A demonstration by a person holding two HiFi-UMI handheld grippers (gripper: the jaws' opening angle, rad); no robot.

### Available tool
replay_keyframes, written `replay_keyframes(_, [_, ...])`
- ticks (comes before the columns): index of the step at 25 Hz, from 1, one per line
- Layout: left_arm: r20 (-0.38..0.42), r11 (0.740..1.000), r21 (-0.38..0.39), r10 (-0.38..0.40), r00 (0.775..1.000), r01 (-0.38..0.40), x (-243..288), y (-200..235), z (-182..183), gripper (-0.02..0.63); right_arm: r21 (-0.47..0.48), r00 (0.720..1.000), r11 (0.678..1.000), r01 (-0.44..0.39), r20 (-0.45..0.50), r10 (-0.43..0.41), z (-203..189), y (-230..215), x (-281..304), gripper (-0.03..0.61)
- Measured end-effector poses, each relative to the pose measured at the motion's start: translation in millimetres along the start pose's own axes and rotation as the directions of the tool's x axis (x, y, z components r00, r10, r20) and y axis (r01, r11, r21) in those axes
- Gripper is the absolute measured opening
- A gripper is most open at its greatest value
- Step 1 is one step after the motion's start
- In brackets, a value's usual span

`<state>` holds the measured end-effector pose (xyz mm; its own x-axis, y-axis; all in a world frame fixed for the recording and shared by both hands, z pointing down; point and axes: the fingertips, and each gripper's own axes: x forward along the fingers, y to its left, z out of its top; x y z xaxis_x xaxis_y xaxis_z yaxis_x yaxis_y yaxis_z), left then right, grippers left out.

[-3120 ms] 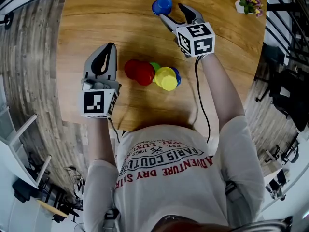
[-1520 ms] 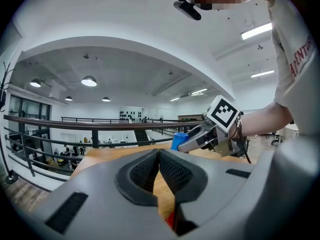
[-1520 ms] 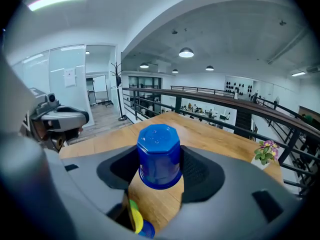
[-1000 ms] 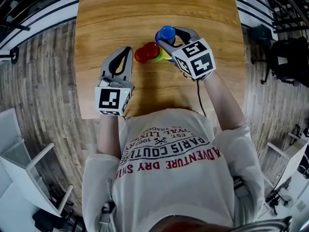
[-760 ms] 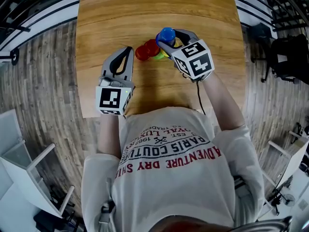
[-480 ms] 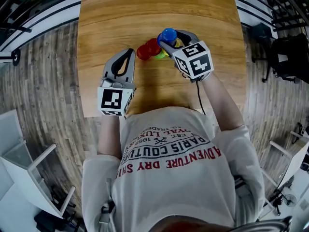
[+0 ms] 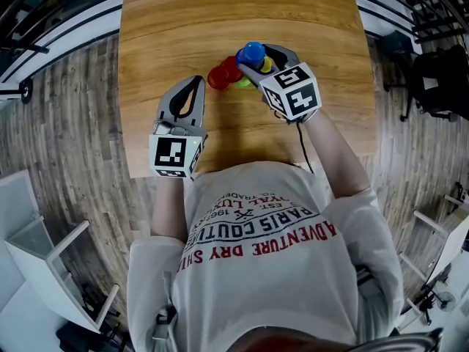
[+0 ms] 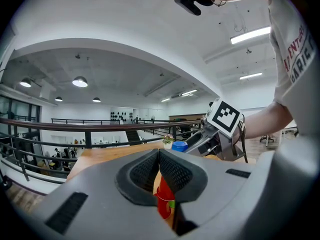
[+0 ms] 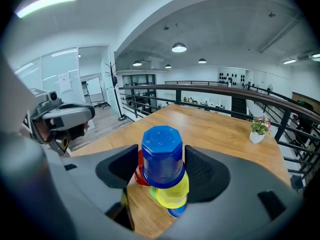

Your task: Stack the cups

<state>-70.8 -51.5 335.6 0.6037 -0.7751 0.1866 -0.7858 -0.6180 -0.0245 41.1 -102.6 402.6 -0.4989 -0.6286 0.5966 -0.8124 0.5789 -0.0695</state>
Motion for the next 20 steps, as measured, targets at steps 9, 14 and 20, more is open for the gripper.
replay_keyframes(9, [0.038,0.999,0.036,-0.014,0.999,0.013,4,-13,21,0.017,0.015,0.991,0.999,0.051,0.121,-0.053,5,-2,-38,0.287])
replay_keyframes(14, [0.064,0.998,0.052,-0.028,0.998,0.025,3,-25,34,0.017,0.027,0.982,0.998,0.065,0.174,-0.069,-6,0,-63,0.284])
replay_keyframes(20, [0.083,0.999,0.042,-0.037,0.996,0.034,-7,-35,42,0.017,0.041,0.956,0.988,0.148,0.249,-0.154,-10,-2,-87,0.09])
